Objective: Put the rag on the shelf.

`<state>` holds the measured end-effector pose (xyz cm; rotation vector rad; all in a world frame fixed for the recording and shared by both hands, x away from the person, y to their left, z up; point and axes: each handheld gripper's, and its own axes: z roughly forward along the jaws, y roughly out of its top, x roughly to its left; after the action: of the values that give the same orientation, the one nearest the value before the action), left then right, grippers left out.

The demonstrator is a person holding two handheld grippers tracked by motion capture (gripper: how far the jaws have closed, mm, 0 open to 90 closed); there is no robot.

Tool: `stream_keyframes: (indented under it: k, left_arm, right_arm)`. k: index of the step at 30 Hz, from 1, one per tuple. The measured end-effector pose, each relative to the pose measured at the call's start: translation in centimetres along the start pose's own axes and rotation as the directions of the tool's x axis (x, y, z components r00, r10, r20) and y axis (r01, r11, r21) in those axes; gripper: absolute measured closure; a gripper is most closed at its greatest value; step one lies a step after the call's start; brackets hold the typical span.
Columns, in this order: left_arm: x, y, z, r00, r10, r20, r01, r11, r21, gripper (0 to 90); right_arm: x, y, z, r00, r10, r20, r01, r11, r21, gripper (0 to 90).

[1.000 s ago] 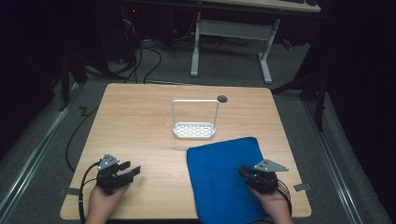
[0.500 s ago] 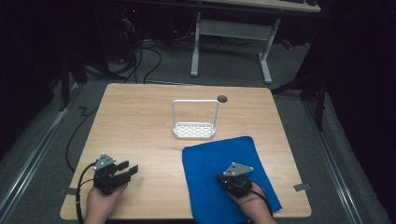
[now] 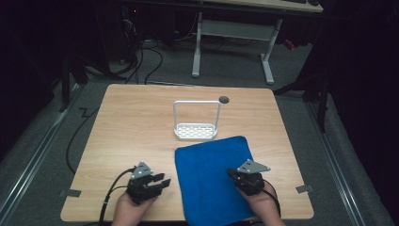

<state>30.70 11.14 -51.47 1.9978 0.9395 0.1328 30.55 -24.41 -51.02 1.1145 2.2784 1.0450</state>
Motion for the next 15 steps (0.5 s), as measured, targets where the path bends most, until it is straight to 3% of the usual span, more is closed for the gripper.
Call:
stream_keyframes:
  k: [1, 2, 5, 8, 9, 12, 15]
  left_arm:
    - [0.0, 0.0, 0.0, 1.0, 0.0, 0.0, 0.0, 1.0, 0.0, 66.7]
    - [-0.8, 0.3, 0.6, 0.9995, 0.022, 0.021, -0.023, 0.9997, 0.01, 66.7]
    - [-3.5, 1.1, 2.8, 0.9906, 0.1, 0.094, -0.106, 0.9923, 0.064, 80.6]
    - [-4.3, 1.3, 3.9, 0.9857, 0.119, 0.12, -0.13, 0.9875, 0.089, 83.9]
    - [-4.6, 1.3, 4.7, 0.9828, 0.135, 0.125, -0.15, 0.9823, 0.113, 84.5]
    - [-4.6, 1.2, 5.6, 0.9812, 0.142, 0.131, -0.161, 0.9753, 0.151, 85.3]
    - [-3.7, 1.3, 5.4, 0.982, 0.131, 0.136, -0.151, 0.9773, 0.149, 85.8]
  right_arm:
    - [-0.4, -0.3, -0.3, 0.9999, 0.009, 0.014, -0.009, 1.0, -0.005, 89.0]
    - [-0.4, -0.3, -0.3, 0.9999, 0.009, 0.014, -0.009, 1.0, -0.005, 89.0]
    - [-1.4, -1.3, -1.6, 0.9978, 0.037, 0.054, -0.036, 0.999, -0.01, 89.0]
    - [-1.5, -1.8, -2.2, 0.9965, 0.043, 0.072, -0.043, 0.999, -0.008, 89.0]
    - [-1.4, -2.0, -2.4, 0.9957, 0.05, 0.078, -0.049, 0.999, -0.006, 89.1]
    - [-1.6, -2.7, -3.3, 0.9934, 0.057, 0.1, -0.057, 0.998, -0.006, 89.1]
    - [-1.9, -3.2, -4.0, 0.9895, 0.086, 0.116, -0.086, 0.996, -0.011, 89.2]
